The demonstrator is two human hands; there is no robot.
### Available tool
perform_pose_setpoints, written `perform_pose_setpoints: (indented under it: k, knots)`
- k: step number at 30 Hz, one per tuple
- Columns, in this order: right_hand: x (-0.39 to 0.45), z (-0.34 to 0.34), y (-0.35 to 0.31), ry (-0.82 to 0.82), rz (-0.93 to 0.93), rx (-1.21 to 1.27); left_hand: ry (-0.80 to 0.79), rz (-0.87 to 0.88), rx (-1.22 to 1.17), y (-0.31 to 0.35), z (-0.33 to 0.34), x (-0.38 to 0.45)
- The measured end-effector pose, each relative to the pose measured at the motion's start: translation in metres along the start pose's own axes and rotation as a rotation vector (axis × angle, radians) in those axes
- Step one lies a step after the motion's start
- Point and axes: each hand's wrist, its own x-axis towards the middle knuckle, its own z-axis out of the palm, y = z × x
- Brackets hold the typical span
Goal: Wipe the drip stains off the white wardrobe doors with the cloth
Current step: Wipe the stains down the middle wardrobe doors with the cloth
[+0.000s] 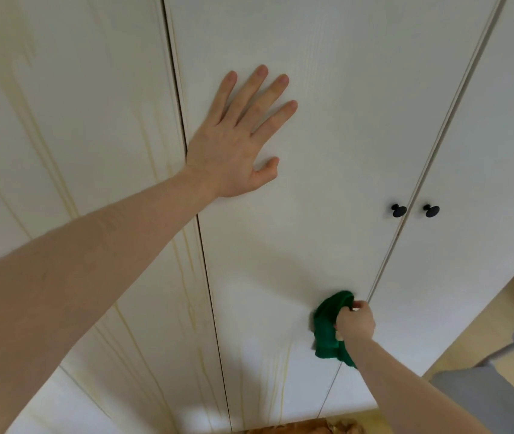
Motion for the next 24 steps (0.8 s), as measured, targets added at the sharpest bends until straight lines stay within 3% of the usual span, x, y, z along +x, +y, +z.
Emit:
perform_pose_setpoints:
  k: [10, 15, 20, 24]
  knots:
    - [-0.076, 0.002, -0.03, -0.235, -0.167, 0.24, 0.005, -0.007, -0.107, 0.001, -0.012, 0.0]
    - [-0.108, 0.023, -0.055, -0.423, -0.23, 0.401, 0.076, 0.071, -0.284, 0.044, -0.016, -0.02]
    - [-0.122, 0.056, -0.062, -0.547, -0.235, 0.415, -0.011, 0.084, -0.351, 0.071, 0.001, -0.048]
    - [-0.114, 0.069, -0.045, -0.546, -0.238, 0.365, -0.04, 0.049, -0.386, 0.079, 0.016, -0.071]
